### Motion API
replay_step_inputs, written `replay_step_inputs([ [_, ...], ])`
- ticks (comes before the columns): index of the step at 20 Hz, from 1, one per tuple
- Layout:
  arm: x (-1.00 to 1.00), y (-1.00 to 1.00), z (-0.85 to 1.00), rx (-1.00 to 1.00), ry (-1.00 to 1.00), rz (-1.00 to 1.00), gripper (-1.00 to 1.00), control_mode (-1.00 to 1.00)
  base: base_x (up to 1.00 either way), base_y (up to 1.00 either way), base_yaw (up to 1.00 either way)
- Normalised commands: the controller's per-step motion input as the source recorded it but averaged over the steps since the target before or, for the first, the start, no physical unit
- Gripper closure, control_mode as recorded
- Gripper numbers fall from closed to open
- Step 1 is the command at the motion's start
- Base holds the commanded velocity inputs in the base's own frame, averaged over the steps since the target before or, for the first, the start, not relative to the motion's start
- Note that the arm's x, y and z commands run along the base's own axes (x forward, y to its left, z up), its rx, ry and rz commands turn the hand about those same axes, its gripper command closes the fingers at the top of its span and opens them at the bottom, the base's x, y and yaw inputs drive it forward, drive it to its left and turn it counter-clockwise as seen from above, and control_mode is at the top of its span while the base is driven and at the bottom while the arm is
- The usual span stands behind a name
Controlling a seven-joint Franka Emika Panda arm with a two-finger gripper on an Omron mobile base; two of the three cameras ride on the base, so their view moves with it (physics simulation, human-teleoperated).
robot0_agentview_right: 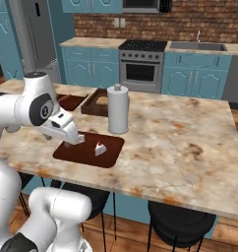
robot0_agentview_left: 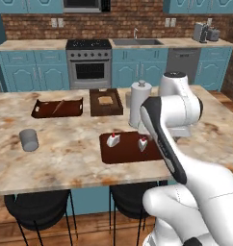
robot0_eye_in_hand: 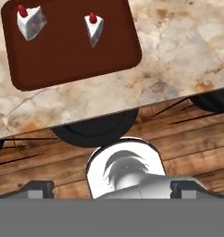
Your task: Take the cakes from the fridge and place them on the empty tray on the dining counter.
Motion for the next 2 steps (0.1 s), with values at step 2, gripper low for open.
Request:
replay_step_inputs([
  [2, -0.23, 0.37, 0.00, 0.00, 0.00, 0.04, -1.00, -1.00, 0.00, 0.00, 0.00],
])
